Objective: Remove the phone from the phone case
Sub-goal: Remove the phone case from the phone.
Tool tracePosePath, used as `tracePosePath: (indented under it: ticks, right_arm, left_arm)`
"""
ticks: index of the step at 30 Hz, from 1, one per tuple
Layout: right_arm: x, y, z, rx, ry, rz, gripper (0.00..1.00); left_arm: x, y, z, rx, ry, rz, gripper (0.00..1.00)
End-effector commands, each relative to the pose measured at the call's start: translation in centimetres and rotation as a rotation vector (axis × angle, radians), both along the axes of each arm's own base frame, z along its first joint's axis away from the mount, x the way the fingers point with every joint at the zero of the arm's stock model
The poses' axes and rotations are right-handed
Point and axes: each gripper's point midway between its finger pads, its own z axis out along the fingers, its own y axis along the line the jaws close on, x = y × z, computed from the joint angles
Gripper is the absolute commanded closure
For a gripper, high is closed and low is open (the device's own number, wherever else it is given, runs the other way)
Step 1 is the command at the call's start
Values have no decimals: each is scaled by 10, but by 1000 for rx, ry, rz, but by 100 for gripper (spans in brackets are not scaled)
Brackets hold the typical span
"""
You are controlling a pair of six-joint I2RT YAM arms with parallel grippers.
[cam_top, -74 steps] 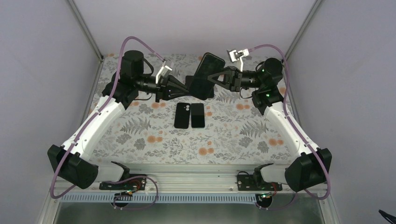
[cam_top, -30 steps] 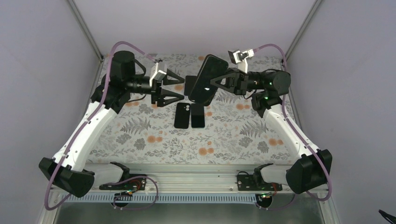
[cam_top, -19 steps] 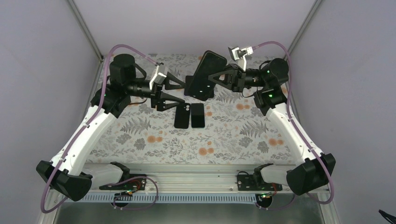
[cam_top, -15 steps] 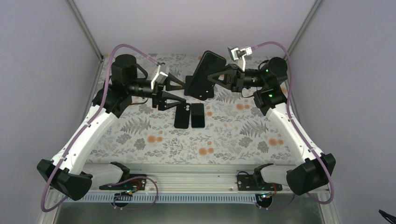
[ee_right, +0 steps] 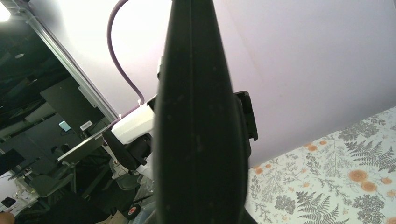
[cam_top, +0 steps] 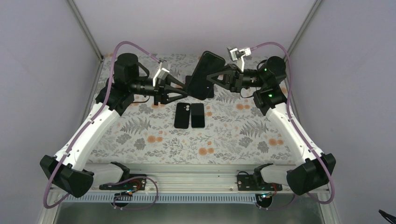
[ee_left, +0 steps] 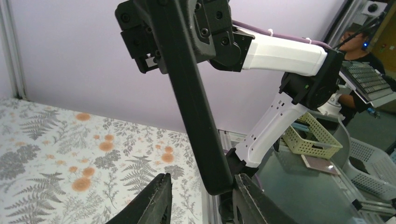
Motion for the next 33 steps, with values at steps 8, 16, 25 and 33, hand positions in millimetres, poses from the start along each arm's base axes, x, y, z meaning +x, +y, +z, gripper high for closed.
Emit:
tracePosePath:
  ticks: [8, 16, 25, 33]
  right_arm:
    - [-48, -2, 30, 47, -106, 119, 96]
    - [-71, 2, 30, 51, -106, 209, 96]
    - [-95, 8, 26, 47, -92, 302, 96]
    - [-113, 10, 29, 59, -106, 360, 96]
  left_arm:
    - [11, 0, -8, 0, -32, -12, 82]
    - [22, 4, -11, 8, -93, -3, 88]
    - [29, 2, -18, 20, -137, -25, 90]
    - [43, 10, -32, 34, -144, -30, 91]
